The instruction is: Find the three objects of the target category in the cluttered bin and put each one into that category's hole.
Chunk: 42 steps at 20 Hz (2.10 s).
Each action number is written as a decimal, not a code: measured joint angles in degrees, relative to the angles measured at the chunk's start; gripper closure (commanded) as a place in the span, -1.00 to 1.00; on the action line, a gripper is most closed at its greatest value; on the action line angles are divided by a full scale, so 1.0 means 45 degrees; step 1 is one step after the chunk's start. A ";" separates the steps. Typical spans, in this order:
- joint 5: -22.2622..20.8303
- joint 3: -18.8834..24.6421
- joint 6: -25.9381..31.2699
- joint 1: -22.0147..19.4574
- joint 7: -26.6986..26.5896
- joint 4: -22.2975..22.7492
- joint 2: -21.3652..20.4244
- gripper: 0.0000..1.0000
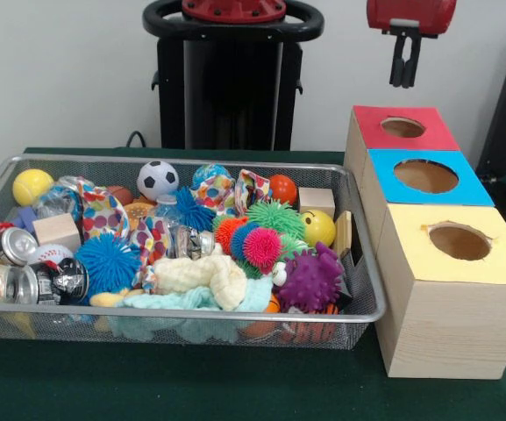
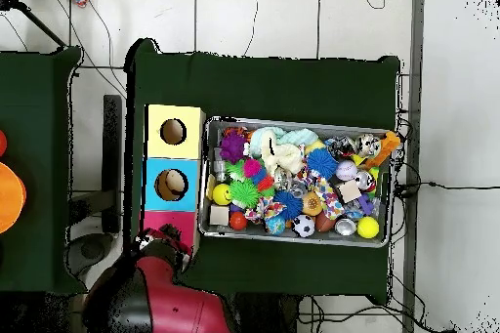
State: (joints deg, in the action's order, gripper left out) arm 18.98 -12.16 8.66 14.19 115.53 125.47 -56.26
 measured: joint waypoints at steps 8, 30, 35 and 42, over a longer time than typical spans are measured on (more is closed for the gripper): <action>-0.0447 0.0018 0.0050 -0.1343 0.0000 -0.0685 0.0079 1.00; -0.1626 0.0331 0.0021 -0.3268 0.0000 -0.4026 0.3627 1.00; -0.1632 0.0504 -0.0152 -0.3248 0.0000 -0.4765 0.4371 1.00; -0.1634 0.0504 -0.0320 -0.3049 0.0000 -0.5231 0.4906 1.00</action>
State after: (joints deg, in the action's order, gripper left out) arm 11.63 -9.90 7.22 0.46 115.53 101.93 -34.18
